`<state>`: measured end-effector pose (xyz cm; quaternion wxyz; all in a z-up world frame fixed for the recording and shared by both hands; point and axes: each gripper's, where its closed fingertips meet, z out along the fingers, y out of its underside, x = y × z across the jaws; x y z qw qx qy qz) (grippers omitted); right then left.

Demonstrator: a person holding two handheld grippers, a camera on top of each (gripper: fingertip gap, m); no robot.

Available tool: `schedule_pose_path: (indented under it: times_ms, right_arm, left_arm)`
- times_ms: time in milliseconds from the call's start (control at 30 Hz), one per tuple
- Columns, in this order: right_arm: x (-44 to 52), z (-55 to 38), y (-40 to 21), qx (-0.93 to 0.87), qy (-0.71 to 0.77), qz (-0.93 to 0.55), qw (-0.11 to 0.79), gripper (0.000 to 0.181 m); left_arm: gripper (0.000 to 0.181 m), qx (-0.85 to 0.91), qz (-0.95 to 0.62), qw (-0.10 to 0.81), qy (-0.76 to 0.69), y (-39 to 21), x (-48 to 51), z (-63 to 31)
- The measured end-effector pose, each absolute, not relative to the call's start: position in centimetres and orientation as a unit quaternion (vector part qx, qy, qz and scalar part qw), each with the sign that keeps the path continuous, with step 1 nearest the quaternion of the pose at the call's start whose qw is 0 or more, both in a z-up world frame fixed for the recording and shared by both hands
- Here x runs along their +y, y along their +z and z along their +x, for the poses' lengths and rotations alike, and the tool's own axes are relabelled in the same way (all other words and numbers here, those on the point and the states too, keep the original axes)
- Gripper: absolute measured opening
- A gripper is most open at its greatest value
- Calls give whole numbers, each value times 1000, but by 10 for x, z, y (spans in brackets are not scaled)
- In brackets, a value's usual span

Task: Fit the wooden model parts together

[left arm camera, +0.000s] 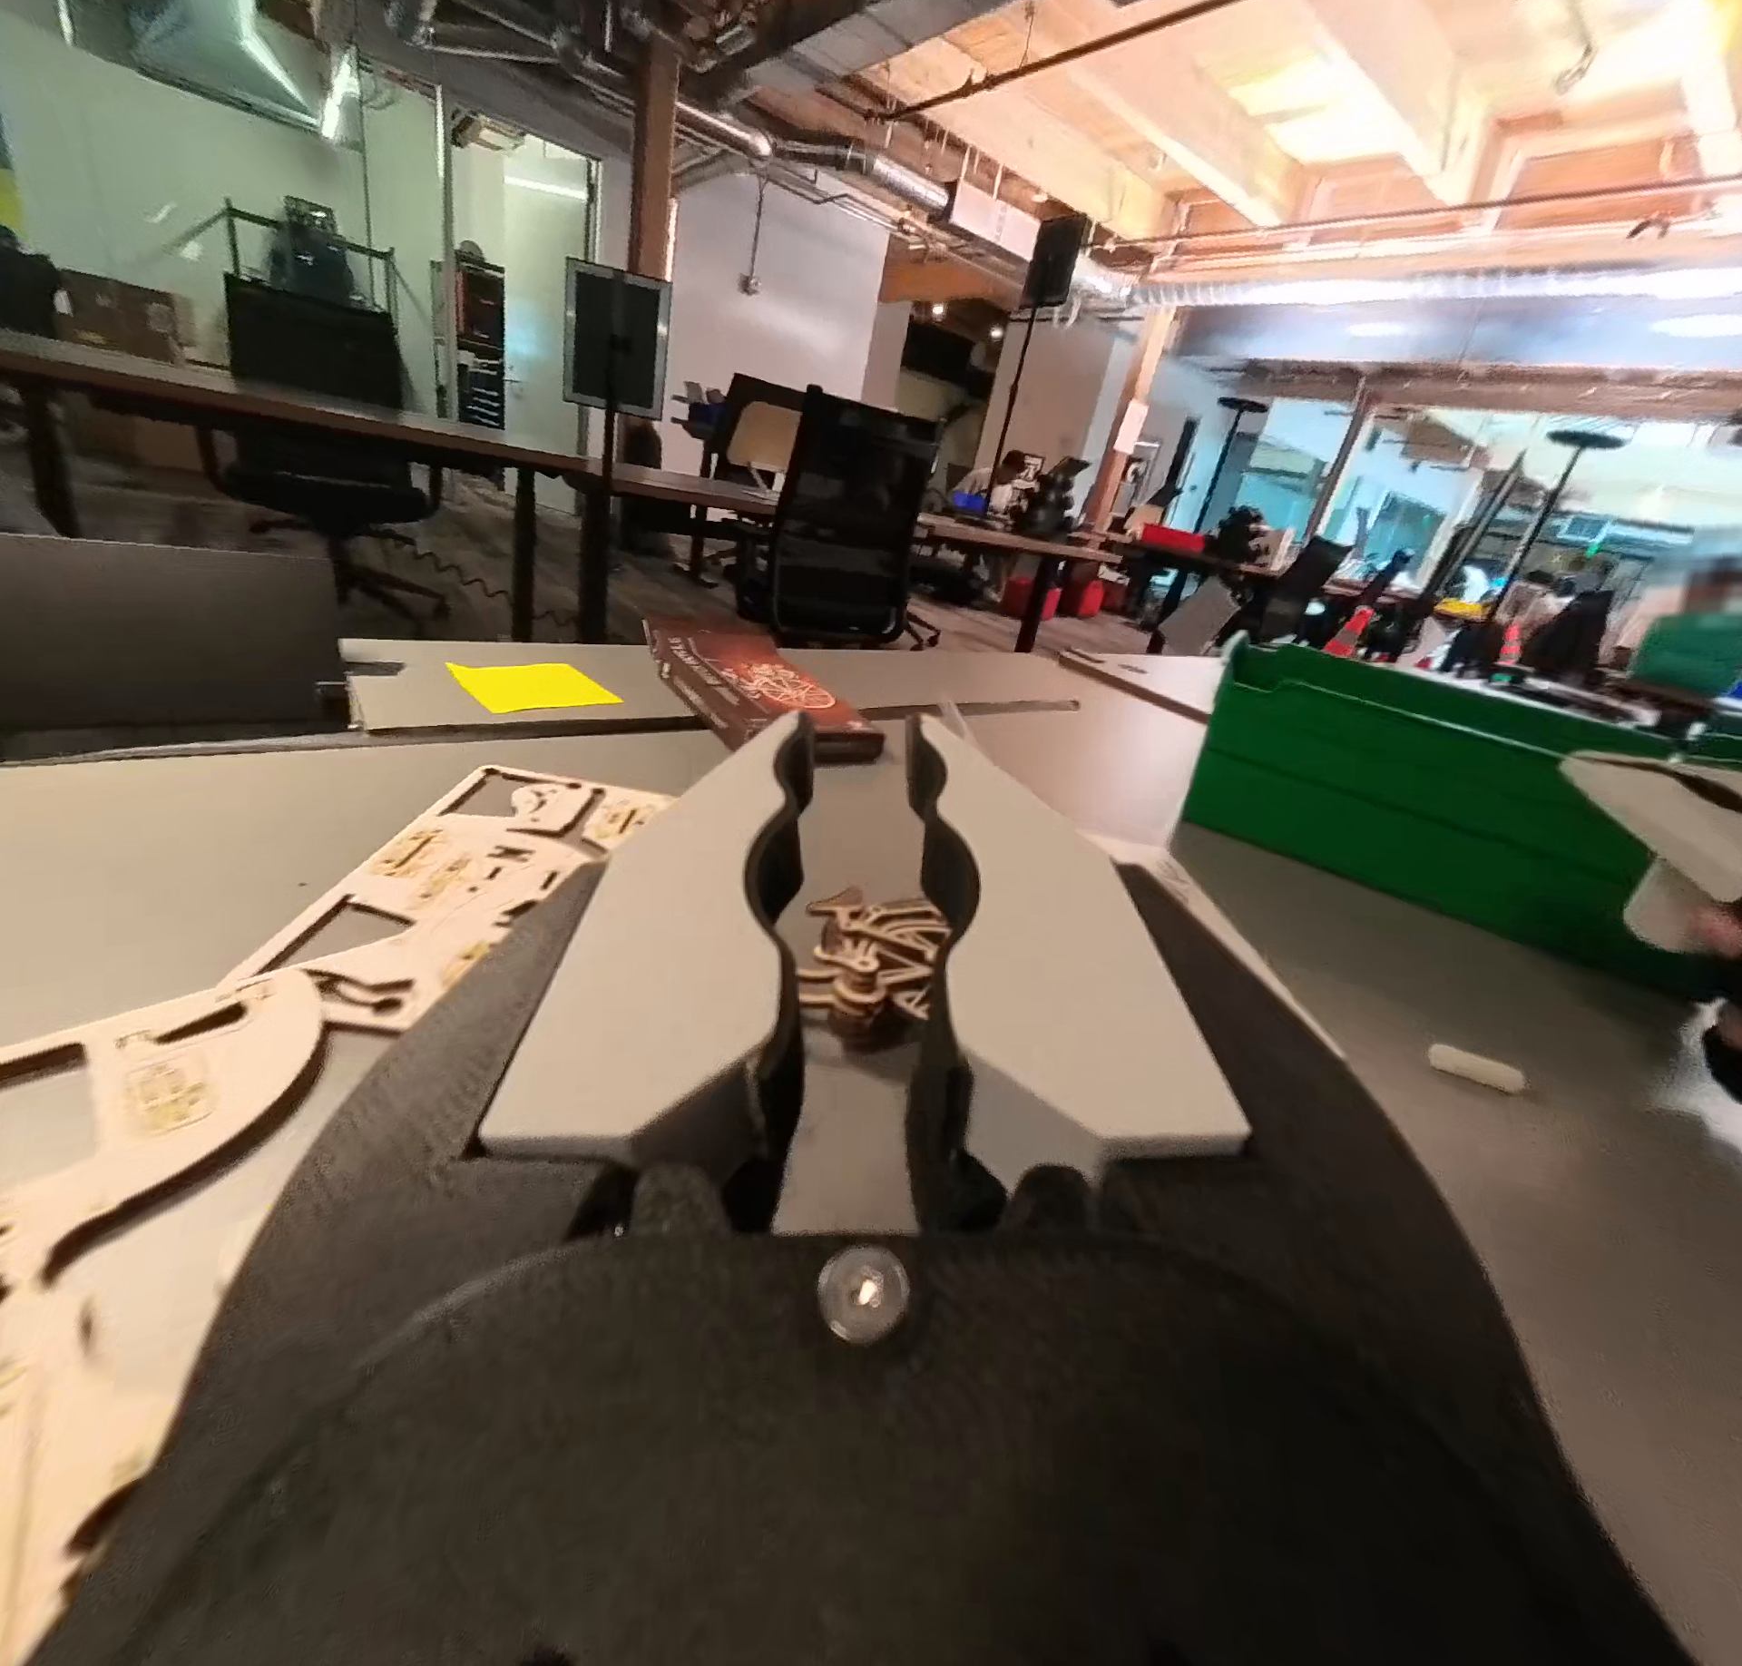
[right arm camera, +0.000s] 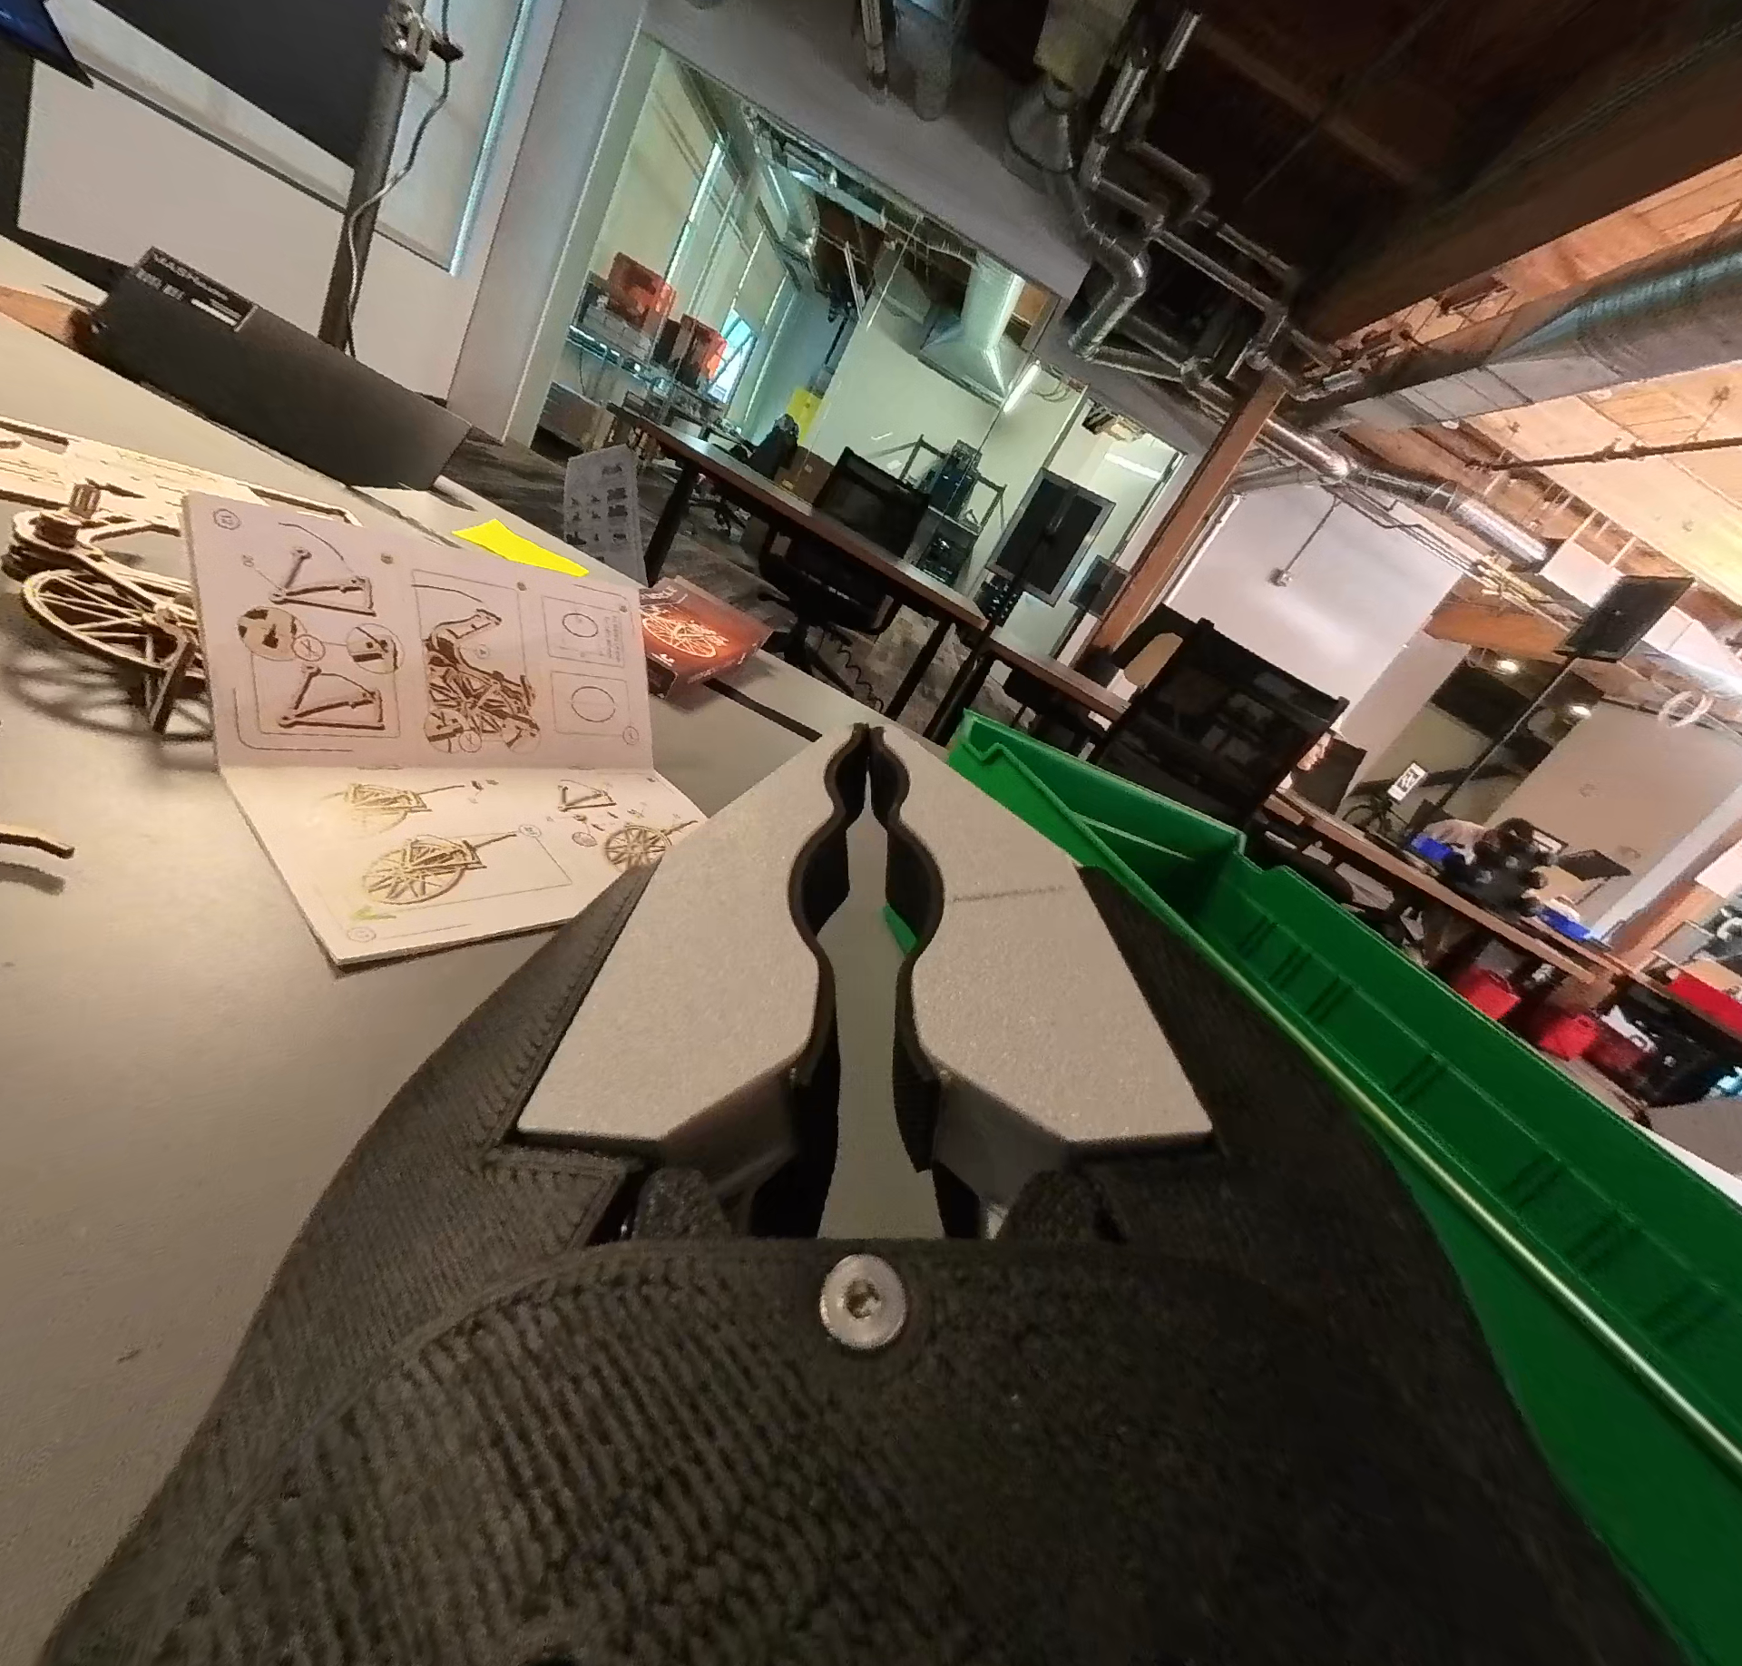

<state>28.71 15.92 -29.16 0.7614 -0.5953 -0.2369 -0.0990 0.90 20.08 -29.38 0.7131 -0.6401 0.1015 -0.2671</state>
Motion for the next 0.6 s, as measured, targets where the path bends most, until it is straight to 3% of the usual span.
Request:
schedule_pose_path:
  times_ms: [267, 600]
  right_arm:
    - [155, 277, -292, -255, -81, -591, 761, 4]
    - [115, 170, -326, -370, 182, -651, 637, 20]
  left_arm:
    - [20, 107, -630, 691, -337, -294, 213, 19]
    - [25, 122, -601, 645, -456, -287, 208, 35]
